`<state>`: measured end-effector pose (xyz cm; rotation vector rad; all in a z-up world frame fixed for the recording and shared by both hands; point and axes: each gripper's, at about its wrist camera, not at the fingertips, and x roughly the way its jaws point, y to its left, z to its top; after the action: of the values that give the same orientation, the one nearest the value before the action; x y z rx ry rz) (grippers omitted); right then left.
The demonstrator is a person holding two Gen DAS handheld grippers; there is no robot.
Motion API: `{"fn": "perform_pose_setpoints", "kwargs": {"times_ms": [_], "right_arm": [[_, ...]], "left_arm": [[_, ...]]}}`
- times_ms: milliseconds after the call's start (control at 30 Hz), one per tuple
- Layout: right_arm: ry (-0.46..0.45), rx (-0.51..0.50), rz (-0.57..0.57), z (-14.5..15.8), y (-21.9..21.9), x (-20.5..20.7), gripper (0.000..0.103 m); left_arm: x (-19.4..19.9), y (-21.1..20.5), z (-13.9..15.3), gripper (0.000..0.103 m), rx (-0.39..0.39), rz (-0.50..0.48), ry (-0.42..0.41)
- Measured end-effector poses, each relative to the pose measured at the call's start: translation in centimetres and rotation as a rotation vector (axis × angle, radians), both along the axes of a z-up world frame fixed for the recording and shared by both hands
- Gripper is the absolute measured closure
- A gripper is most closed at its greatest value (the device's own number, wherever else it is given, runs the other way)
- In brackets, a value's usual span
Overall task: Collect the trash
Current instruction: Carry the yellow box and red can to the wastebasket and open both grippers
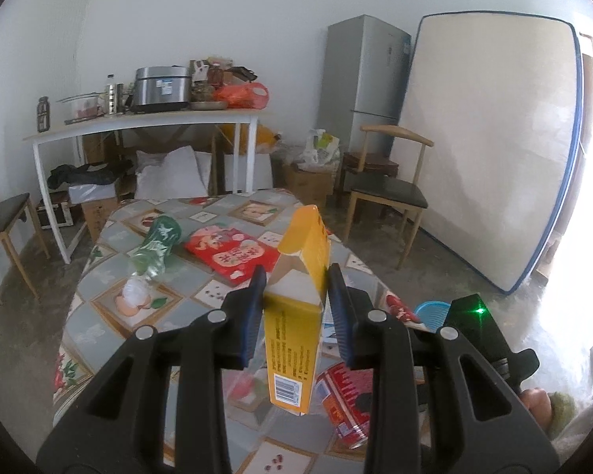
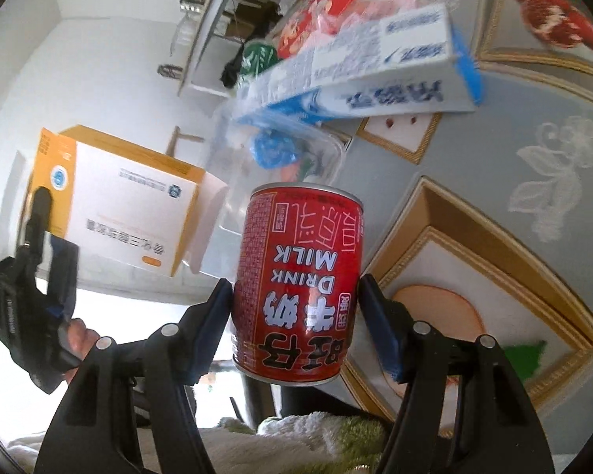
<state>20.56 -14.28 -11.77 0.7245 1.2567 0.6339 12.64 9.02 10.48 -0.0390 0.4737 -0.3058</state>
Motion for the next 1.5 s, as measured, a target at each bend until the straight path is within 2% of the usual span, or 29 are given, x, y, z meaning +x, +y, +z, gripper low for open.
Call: {"fn": "perform_pose_setpoints", "kwargs": {"times_ms": [233, 400, 500, 667, 800, 900, 1033, 1067, 1100, 1133, 1167, 1200, 1233, 1333, 1500], "right_arm": [[-0.039, 0.098, -0.101, 2.0, -5.4, -1.6, 0.039], [-0.119, 0.097, -0.266, 5.0, -11.8, -4.4, 0.039], [-0.158, 0.051, -0.423, 5.8, -17.9, -6.2, 0.039], [-0.099, -0.070, -0.641, 5.3, -26.8, -7.9, 0.039], [-0.038, -0.123, -0.751, 3.7, -32.7, -7.8, 0.039], [0.008, -0.178, -0.818, 2.9, -36.7, -6.7, 0.039], [0.037, -0.270, -0.862, 1.9, -41.5, -3.0, 0.038], [0.039, -0.302, -0.854, 1.6, -42.8, -2.3, 0.036], [0.040, -0.339, -0.847, 1.2, -43.9, -1.1, 0.033], [0.041, -0.364, -0.848, 1.0, -44.7, -0.3, 0.029], [0.053, -0.408, -0.845, 0.4, -45.5, 0.4, 0.028], [0.071, -0.439, -0.849, 0.0, -45.9, 0.8, 0.028], [0.083, -0.453, -0.858, -0.4, -46.2, 0.7, 0.028], [0.040, -0.413, -0.866, -0.5, -45.7, -0.8, 0.028], [-0.008, -0.452, -0.842, 0.1, -43.5, -4.6, 0.028]], "left_arm": [[1.3, -5.2, 1.0, 0.073, 0.021, -0.106, -0.010], [3.6, -10.8, 1.9, 0.073, 0.007, -0.244, -0.004], [6.8, -15.6, 1.7, 0.073, 0.000, -0.331, 0.079], [13.2, -25.1, -1.2, 0.073, -0.033, -0.490, 0.283], [16.4, -33.1, -4.7, 0.073, 0.005, -0.577, 0.409], [18.6, -39.5, -7.6, 0.073, 0.037, -0.602, 0.490], [21.0, -45.7, -10.5, 0.071, 0.068, -0.587, 0.529], [21.7, -47.1, -11.2, 0.068, 0.055, -0.577, 0.528], [22.2, -48.1, -11.7, 0.050, 0.039, -0.564, 0.515], [22.3, -48.6, -12.0, 0.036, 0.032, -0.546, 0.492], [22.5, -48.9, -12.2, 0.034, 0.029, -0.526, 0.467], [22.4, -48.9, -12.5, 0.034, 0.027, -0.504, 0.454], [22.4, -48.5, -12.9, 0.034, 0.022, -0.488, 0.477], [21.4, -45.8, -13.5, 0.034, 0.002, -0.476, 0.559], [17.2, -38.6, -11.4, 0.034, 0.012, -0.494, 0.537]]}}
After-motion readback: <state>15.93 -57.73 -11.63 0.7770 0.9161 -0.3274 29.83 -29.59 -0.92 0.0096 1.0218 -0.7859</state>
